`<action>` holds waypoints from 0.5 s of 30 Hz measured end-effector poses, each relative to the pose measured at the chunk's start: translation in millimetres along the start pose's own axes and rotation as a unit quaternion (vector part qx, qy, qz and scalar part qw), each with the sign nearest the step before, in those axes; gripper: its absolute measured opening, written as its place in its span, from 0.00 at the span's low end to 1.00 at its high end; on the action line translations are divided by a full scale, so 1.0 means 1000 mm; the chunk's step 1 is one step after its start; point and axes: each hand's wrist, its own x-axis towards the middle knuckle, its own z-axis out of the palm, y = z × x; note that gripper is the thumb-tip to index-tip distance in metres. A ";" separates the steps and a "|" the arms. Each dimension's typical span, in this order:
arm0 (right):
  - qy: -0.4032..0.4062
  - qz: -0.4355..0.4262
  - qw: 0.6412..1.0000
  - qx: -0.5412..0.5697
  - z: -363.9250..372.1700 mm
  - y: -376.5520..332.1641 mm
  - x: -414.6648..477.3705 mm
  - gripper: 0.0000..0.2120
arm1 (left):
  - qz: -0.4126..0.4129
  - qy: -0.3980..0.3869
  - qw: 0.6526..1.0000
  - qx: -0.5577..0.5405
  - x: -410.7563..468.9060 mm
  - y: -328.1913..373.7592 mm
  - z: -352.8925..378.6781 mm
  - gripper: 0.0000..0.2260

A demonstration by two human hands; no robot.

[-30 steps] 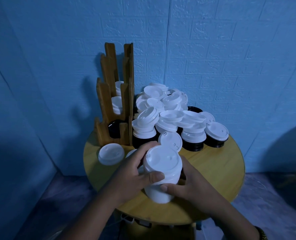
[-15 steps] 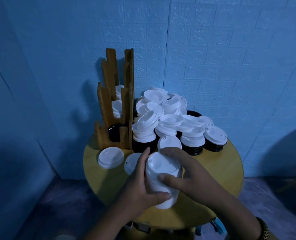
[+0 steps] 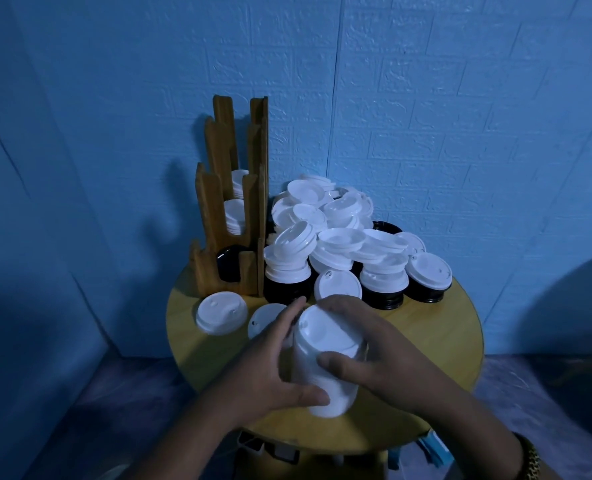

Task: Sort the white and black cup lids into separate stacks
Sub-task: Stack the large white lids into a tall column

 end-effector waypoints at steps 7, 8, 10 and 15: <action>0.006 0.008 1.000 0.004 -0.001 0.002 -0.003 0.28 | -0.099 0.238 0.934 0.248 0.003 -0.058 -0.063 0.22; 0.006 0.009 1.000 0.003 -0.001 0.002 -0.003 0.28 | -0.121 0.201 0.928 0.288 0.002 -0.068 -0.064 0.23; 0.003 0.012 1.000 0.000 -0.001 0.001 -0.003 0.27 | -0.117 0.187 0.919 0.328 -0.002 -0.081 -0.063 0.22; 0.004 0.015 1.000 -0.001 -0.001 0.002 -0.002 0.27 | -0.133 0.290 0.896 0.308 -0.001 -0.074 -0.060 0.24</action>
